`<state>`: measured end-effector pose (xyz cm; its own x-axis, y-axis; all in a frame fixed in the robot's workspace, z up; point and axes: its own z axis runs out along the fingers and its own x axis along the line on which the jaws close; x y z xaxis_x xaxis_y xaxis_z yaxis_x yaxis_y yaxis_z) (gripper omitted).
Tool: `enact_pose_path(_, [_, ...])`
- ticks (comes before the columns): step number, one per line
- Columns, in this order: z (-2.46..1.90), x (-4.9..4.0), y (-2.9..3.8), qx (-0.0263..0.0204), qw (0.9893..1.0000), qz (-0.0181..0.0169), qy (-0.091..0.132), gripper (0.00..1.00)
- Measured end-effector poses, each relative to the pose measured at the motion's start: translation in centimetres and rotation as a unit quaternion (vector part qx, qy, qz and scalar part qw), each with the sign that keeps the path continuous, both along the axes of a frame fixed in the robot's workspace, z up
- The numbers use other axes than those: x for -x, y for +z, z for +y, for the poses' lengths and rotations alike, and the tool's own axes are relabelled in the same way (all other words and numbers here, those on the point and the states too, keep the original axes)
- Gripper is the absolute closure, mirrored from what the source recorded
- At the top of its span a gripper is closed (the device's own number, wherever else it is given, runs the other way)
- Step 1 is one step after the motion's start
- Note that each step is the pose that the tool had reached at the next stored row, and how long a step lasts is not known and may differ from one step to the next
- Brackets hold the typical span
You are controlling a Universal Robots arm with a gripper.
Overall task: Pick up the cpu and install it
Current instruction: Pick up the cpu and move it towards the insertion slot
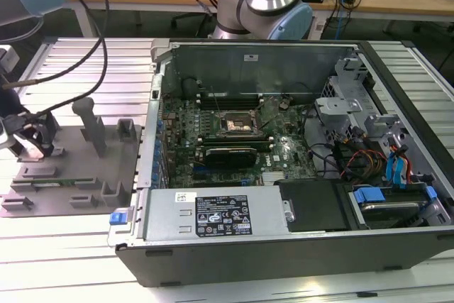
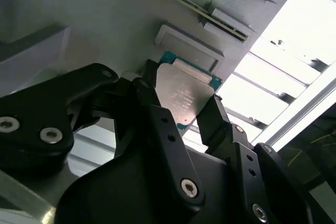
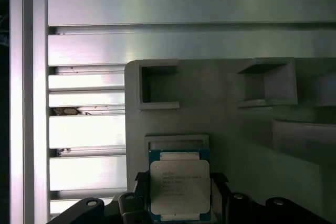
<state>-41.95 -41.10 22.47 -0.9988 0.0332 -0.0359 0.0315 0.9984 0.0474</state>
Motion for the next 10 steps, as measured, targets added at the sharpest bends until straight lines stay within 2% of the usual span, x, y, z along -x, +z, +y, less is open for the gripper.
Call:
enact_pose_path(4, [0.0, 0.0, 1.4, 0.0, 1.0, 0.0, 0.0, 0.45])
enact_pose_path(7, [0.01, -0.01, 2.72, -0.0001, 1.0, -0.0001, 0.0, 0.45])
enact_pose_path(8, [0.01, 0.0, 3.8, 0.0, 1.0, 0.0, 0.0, 0.45])
enact_pose_path(10, [0.01, 0.0, 4.72, 0.0, 1.0, 0.0, 0.0, 0.45])
